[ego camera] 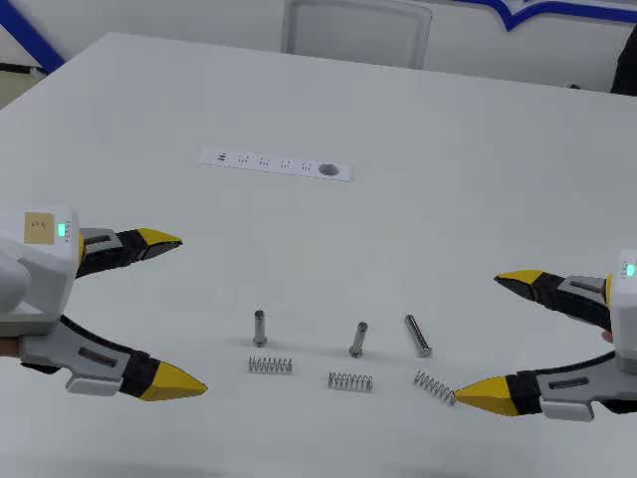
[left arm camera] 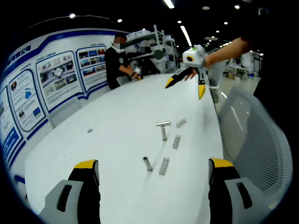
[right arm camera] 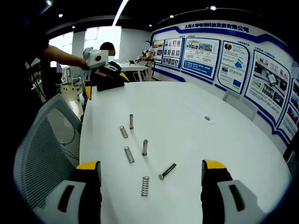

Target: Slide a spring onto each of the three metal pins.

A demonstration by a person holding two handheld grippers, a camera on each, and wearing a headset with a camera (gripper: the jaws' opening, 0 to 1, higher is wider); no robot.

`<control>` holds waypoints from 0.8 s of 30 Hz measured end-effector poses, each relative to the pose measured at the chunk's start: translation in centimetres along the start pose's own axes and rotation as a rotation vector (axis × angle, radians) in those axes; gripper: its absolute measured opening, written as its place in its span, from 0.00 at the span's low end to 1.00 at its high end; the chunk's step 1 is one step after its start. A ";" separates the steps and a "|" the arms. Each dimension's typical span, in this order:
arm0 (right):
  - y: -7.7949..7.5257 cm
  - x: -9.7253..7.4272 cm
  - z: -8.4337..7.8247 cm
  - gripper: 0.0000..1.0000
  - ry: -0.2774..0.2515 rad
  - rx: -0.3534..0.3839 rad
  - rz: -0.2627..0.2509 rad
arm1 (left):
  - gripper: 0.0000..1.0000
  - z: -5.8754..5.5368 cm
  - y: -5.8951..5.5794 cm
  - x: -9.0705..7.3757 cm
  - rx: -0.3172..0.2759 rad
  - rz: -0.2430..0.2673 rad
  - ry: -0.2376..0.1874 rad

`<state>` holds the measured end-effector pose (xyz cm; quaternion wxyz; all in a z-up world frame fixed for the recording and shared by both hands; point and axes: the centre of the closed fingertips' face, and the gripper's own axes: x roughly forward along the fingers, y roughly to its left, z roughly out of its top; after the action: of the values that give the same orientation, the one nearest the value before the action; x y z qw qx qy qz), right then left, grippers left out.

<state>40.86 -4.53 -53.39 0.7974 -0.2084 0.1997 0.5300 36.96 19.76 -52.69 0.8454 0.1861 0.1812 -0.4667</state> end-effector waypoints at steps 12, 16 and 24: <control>0.2 -0.1 -0.4 0.89 0.008 0.008 -0.004 | 0.99 0.1 0.0 0.1 0.004 0.000 0.005; 0.2 -0.1 -0.5 0.89 0.009 0.013 -0.004 | 0.99 -0.1 -0.1 0.1 0.005 -0.001 0.008; 0.1 0.0 -0.8 0.86 0.009 0.024 -0.007 | 0.99 -0.3 -0.2 0.2 -0.001 -0.002 0.009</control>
<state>40.72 -4.96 -54.05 0.8007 -0.2020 0.2087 0.5239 36.83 19.62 -53.09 0.8443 0.1875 0.1855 -0.4665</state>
